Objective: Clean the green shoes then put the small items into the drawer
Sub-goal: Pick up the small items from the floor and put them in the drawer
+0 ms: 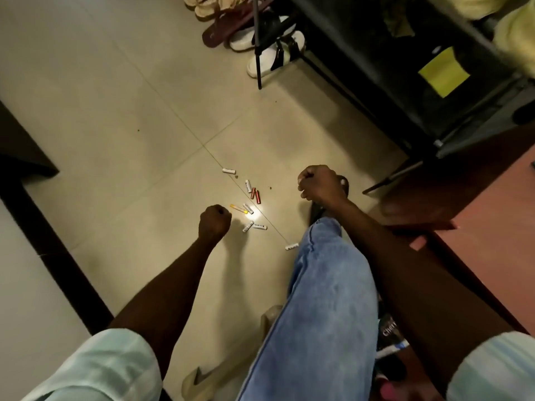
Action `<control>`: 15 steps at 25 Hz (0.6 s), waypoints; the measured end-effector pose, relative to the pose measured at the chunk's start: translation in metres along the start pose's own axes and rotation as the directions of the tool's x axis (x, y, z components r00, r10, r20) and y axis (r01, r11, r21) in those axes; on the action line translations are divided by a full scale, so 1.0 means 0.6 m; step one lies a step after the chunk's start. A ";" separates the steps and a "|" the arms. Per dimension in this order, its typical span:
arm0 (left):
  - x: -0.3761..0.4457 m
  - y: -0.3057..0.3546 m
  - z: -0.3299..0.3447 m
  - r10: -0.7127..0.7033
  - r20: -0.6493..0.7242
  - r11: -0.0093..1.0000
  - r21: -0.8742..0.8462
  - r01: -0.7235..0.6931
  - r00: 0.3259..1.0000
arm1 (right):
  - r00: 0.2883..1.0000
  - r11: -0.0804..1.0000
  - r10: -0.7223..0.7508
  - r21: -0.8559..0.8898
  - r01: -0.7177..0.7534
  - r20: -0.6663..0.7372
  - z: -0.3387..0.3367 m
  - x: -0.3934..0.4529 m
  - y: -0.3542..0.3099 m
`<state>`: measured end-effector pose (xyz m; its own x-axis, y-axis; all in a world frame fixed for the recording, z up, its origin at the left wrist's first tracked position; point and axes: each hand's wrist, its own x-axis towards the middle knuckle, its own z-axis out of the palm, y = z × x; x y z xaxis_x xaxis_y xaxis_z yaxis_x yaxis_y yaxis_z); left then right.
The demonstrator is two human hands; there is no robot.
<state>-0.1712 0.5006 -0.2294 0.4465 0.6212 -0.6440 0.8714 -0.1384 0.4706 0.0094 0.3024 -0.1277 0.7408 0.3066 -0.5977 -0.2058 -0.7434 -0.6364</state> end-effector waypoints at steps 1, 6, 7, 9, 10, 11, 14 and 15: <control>0.011 -0.014 0.020 -0.013 0.022 0.999 0.048 0.012 1.000 | 1.000 1.000 0.015 -0.002 -0.015 0.026 0.013 0.022 0.015; 0.049 -0.058 0.105 0.027 0.079 0.963 0.267 -0.047 0.997 | 0.997 0.998 0.050 -0.038 -0.048 0.065 0.084 0.103 0.085; 0.058 -0.063 0.117 0.046 0.082 0.951 0.300 -0.068 0.996 | 0.996 0.998 0.052 -0.045 -0.049 0.072 0.098 0.113 0.096; 0.081 -0.068 0.131 0.085 0.080 0.919 0.378 -0.110 0.993 | 0.997 0.999 0.052 -0.018 -0.051 0.054 0.119 0.129 0.108; 0.096 -0.070 0.136 0.116 0.081 0.894 0.426 -0.140 0.990 | 0.998 0.999 0.047 -0.004 -0.047 0.039 0.127 0.136 0.113; 0.112 -0.071 0.140 0.161 0.082 0.861 0.476 -0.181 0.984 | 0.999 0.999 0.039 0.005 -0.040 0.025 0.133 0.144 0.117; 0.153 -0.074 0.158 0.292 0.097 0.752 0.592 -0.291 0.952 | 1.000 1.000 0.022 0.015 -0.023 0.009 0.142 0.155 0.125; 0.162 -0.075 0.164 0.320 0.094 0.725 0.617 -0.308 0.943 | 1.000 1.000 0.016 0.016 -0.016 0.015 0.144 0.156 0.128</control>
<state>-0.1471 0.4910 -0.3726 0.7188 0.4686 -0.5136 0.6195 -0.7670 0.1672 0.0077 0.3254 -0.2745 0.7277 0.3038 -0.6149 -0.2280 -0.7384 -0.6346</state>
